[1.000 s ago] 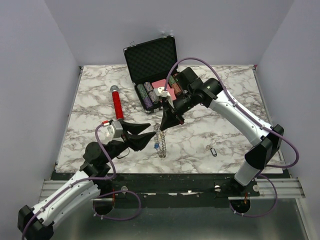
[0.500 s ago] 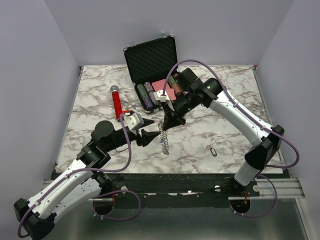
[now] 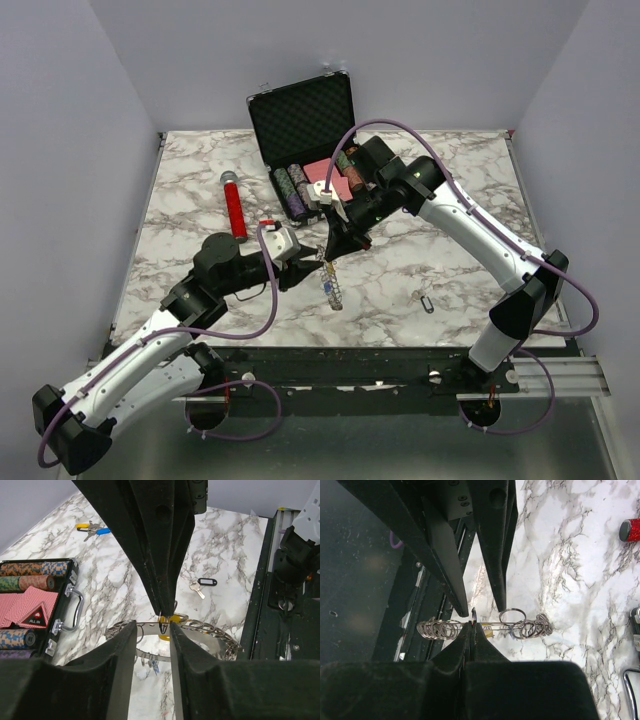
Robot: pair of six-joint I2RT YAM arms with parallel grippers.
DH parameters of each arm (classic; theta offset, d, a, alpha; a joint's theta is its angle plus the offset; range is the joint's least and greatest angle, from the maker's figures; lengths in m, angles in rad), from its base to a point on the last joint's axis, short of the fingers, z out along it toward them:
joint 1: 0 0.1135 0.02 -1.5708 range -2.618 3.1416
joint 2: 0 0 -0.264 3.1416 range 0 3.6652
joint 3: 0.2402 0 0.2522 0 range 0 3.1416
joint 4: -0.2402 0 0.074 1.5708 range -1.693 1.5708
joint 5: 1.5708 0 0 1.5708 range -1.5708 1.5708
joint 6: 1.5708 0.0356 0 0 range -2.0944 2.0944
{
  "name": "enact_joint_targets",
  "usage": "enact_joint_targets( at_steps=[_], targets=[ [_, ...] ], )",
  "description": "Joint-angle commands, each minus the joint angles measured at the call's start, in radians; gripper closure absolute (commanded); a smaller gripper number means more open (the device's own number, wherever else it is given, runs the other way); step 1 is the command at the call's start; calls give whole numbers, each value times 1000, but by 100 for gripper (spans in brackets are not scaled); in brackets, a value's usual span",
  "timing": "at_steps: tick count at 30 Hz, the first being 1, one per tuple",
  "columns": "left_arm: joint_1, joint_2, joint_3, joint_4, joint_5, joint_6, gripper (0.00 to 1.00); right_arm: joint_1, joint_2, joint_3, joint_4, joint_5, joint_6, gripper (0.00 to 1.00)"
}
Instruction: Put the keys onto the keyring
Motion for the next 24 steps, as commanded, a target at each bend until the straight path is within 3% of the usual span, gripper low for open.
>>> enact_joint_targets(
  at_steps=[1,13,16,18,24],
  targets=[
    [0,9,26,2,60,10,64,7,0,25,-11,-1,-7,100],
    [0,31,14,65,100,-26,74,8,-4,14,-7,-6,-7,100],
    [0,37,17,63,107,-26,85,10,-4,12,-7,-7,-7,100],
    [0,44,22,57,113,-24,100,10,-7,17,-9,-7,-4,100],
    [0,15,-12,77,68,-30,100,8,-13,9,3,-9,9,98]
  ],
)
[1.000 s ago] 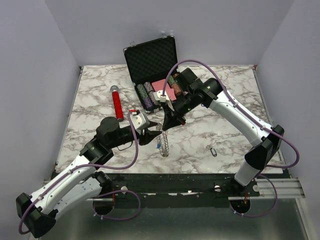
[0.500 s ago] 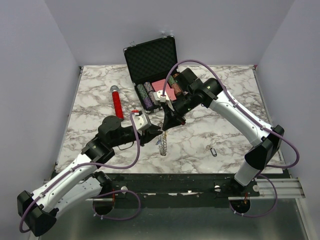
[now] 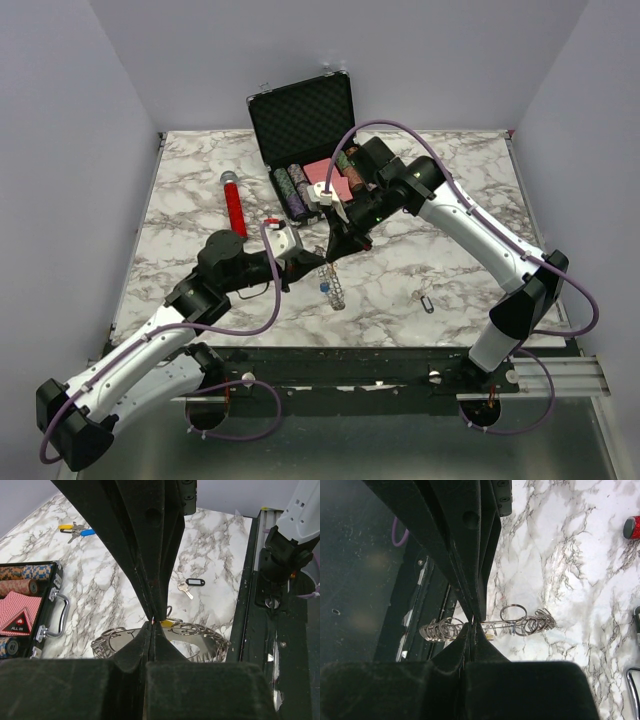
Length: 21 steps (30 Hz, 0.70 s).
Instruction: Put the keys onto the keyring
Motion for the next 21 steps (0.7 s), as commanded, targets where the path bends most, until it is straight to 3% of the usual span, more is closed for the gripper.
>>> enact_joint_targets(
  at_steps=[1,5,7,11,15,21],
  targets=[
    [-2,-37,-29,65,-18,-7,100,8,-17,6,21,-15,18,92],
    [-2,-106,-105,197,-79,-120,100,5,-29,6,39,-33,49,60],
    [-1,-131,-160,292,-102,-193,100,-15,-27,28,45,-73,72,54],
    [-1,-181,-297,552,-212,-388,100,-113,-26,75,81,-211,156,50],
    [-1,-207,-405,761,-373,-545,100,-120,-50,32,111,-212,189,50],
    [-4,-200,-454,913,-562,-666,100,-120,-46,58,125,-148,182,49]
  ],
)
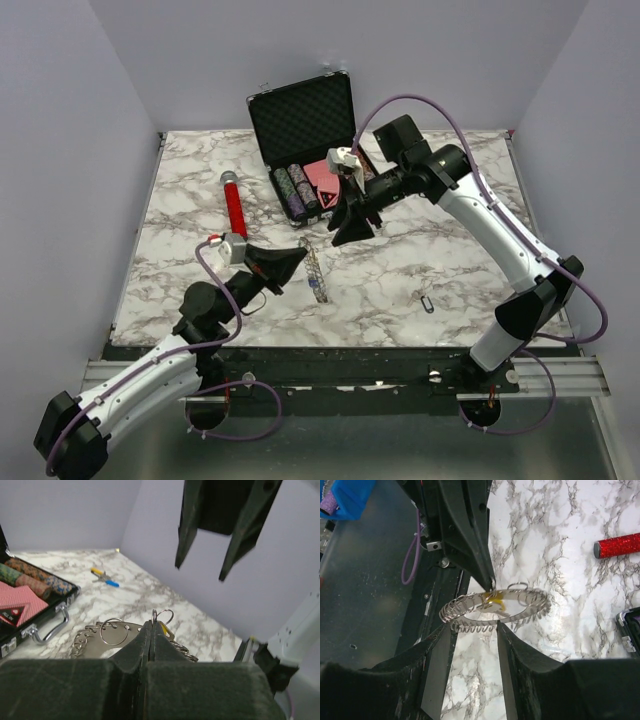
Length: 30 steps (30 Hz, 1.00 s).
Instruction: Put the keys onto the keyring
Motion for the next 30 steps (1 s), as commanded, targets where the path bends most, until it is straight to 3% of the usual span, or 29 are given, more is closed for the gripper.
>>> enact_joint_targets(
  at_steps=[1,10,30],
  targets=[
    [-2,5,-20,305,-223,-167,100,7,-6,30,28,19,14,48],
    [-5,155,21,486,-174,-147,100,12,63,178,26,118,-44,45],
    [-50,149,89,393,-239,-17,100,90,95,205,72,191,-21,46]
  ],
)
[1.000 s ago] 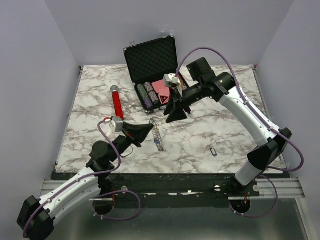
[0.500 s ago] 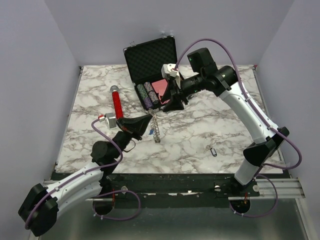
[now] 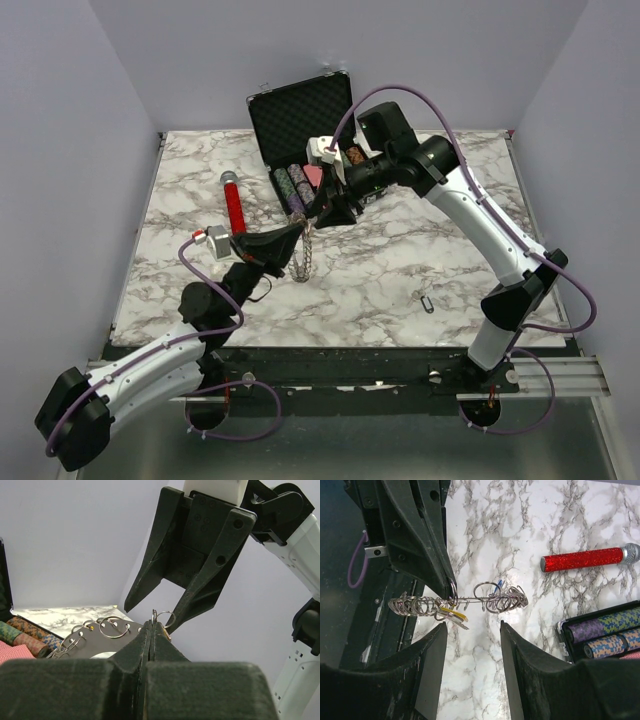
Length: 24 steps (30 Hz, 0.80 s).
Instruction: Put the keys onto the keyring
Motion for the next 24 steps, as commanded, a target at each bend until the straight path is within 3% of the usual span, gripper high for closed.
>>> enact_joint_targets(
  at_steps=[1,12,24],
  targets=[
    [-18,-10,46,10,-54,43,100,19,-1,8,26,12,18,46],
    [-38,-18,53,-29,-118,74,100,27,-23,6,6,2,1,46],
    [-39,-95,12,-85,-95,85,100,25,-63,-29,-7,-23,-9,45]
  ],
)
